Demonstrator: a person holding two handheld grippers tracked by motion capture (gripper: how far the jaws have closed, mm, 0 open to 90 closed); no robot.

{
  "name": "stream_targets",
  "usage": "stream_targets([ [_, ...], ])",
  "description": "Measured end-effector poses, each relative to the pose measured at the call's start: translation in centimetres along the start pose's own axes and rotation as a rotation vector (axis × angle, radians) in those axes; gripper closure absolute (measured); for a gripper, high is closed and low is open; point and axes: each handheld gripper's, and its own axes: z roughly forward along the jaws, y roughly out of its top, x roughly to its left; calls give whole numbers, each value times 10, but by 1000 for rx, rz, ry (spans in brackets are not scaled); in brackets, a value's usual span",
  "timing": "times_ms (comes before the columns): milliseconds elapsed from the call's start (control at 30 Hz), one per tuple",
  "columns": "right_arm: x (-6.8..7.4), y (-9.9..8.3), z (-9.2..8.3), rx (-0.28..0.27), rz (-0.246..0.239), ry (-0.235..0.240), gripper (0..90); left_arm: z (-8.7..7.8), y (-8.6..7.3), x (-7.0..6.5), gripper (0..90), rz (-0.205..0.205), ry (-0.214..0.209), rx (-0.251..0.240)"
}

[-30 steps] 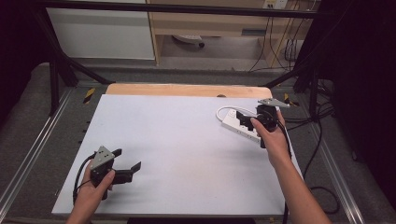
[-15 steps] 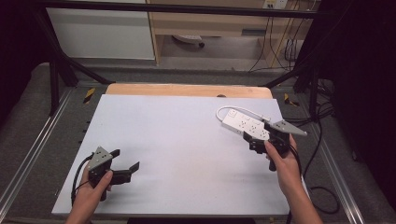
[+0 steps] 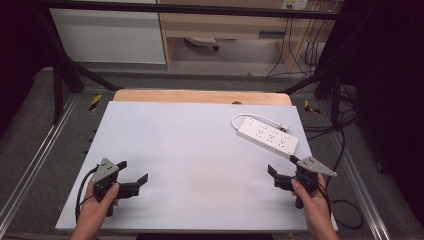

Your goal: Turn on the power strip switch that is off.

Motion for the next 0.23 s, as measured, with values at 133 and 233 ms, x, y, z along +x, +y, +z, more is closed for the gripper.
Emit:
stream_targets([
  [133, -1, -11, -2, 45, -18, -5, 57, 0, 0, 0, 70, -1, 2, 3],
  [233, -3, -16, 3, 118, 5, -24, 56, 0, 0, 0, 70, 2, 2, 1],
])
